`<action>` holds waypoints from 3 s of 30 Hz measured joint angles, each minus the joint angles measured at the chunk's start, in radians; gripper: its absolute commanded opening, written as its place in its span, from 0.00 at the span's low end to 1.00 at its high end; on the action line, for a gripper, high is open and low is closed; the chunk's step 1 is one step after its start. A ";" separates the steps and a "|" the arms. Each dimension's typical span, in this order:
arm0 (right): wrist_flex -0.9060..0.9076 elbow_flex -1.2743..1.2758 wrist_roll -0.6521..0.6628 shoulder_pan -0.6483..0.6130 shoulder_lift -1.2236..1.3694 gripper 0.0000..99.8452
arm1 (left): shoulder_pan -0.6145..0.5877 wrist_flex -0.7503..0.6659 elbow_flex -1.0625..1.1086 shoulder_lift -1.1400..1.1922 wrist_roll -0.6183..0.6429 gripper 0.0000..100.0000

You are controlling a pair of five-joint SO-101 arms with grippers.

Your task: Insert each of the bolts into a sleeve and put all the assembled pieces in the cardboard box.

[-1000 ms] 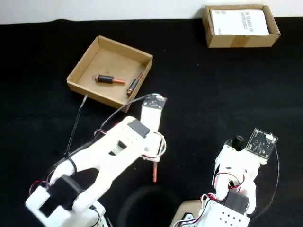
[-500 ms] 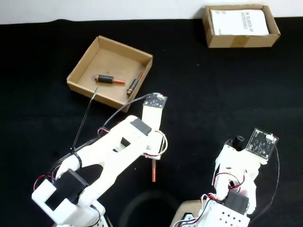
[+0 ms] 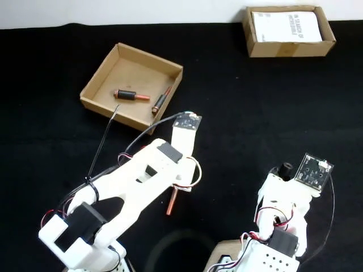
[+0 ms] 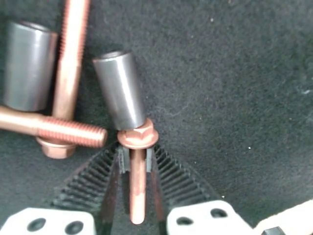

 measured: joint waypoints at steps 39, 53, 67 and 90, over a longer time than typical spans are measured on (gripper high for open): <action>0.080 0.000 0.000 -0.605 0.000 0.01 | 0.000 0.411 -0.628 -0.393 -0.259 0.01; -0.345 0.002 0.000 -0.769 0.000 0.01 | -0.014 -0.460 0.371 -1.025 -0.284 0.01; -0.351 0.002 0.000 -0.790 0.000 0.01 | -0.006 -0.681 0.273 -0.852 -0.285 0.01; -0.351 0.002 0.000 -0.792 0.000 0.01 | 0.009 -0.689 0.293 -0.810 -0.176 0.01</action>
